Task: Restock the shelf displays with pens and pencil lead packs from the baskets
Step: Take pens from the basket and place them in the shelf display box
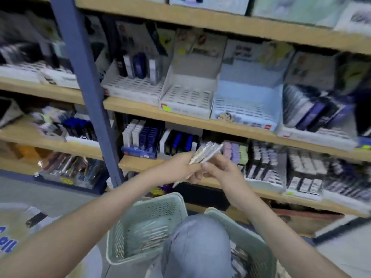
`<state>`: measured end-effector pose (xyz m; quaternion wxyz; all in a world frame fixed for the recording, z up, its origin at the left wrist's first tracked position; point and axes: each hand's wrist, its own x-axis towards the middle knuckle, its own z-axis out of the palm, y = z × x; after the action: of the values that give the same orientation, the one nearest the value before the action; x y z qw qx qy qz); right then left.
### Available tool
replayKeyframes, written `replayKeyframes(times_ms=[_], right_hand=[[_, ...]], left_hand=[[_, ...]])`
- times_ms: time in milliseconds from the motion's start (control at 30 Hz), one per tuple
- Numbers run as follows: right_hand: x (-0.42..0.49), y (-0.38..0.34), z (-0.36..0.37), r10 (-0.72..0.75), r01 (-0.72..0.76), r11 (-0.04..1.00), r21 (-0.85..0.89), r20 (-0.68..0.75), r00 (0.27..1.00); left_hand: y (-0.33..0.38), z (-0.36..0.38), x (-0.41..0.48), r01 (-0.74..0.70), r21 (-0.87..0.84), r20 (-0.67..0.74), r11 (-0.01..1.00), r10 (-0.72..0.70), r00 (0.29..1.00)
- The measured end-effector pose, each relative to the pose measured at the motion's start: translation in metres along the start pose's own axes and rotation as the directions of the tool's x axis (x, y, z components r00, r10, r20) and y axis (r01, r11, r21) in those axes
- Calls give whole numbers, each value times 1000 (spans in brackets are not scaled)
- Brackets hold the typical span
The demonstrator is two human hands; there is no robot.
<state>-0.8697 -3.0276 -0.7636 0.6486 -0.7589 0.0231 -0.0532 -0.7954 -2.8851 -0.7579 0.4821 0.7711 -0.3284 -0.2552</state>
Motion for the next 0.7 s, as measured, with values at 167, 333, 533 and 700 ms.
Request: replayKeyframes(times_ms=[167, 333, 533, 700], right_hand=[[-27, -54, -44, -102, 107, 994, 28, -147, 984], [-49, -100, -92, -215, 224, 974, 11, -249, 944], [-59, -148, -146, -333, 367, 929, 55, -314, 889], [-61, -177, -183, -389, 417, 908, 30, -305, 869]], left_hand=[[81, 7, -7, -109, -68, 77, 992, 114, 990], [153, 16, -6, -179, -43, 152, 983, 184, 971], [219, 29, 13, -235, -53, 178, 971, 240, 954], [257, 38, 37, -274, -32, 192, 961, 275, 942]])
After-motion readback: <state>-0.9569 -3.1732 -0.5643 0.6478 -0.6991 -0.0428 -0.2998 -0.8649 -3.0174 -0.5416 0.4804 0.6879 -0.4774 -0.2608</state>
